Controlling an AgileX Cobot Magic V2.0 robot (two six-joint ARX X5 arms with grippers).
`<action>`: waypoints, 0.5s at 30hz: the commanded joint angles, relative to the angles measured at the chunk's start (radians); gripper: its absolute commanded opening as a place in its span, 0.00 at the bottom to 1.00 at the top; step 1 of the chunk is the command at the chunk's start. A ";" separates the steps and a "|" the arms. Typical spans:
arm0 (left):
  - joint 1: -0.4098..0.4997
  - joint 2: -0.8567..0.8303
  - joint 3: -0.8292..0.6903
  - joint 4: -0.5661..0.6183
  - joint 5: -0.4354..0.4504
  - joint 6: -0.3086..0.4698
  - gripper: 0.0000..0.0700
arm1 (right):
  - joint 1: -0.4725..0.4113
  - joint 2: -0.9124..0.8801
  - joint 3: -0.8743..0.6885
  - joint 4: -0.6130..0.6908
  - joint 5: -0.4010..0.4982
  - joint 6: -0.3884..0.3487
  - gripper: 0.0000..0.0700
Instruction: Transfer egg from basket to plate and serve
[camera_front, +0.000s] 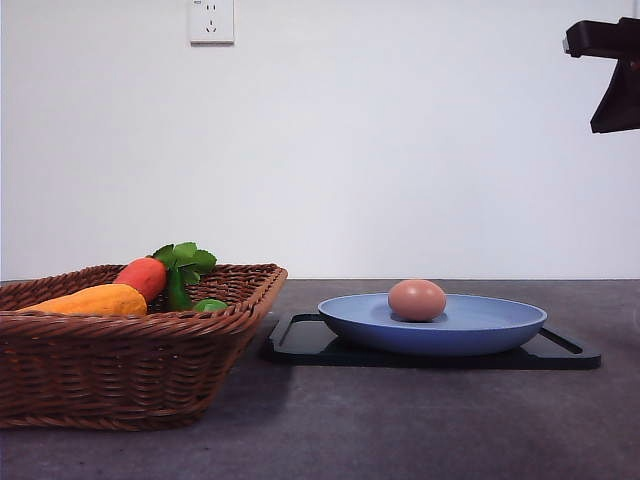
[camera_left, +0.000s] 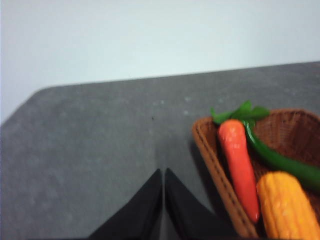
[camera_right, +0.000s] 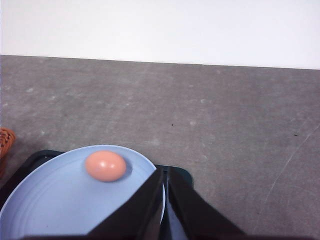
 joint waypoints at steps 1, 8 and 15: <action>0.002 -0.003 -0.015 0.020 -0.003 -0.029 0.00 | 0.004 0.005 0.004 0.010 0.004 0.013 0.00; 0.002 -0.003 -0.070 0.020 -0.003 -0.038 0.00 | 0.004 0.006 0.004 0.010 0.004 0.013 0.00; 0.002 -0.003 -0.103 0.020 -0.003 -0.041 0.00 | 0.004 0.006 0.004 0.010 0.004 0.013 0.00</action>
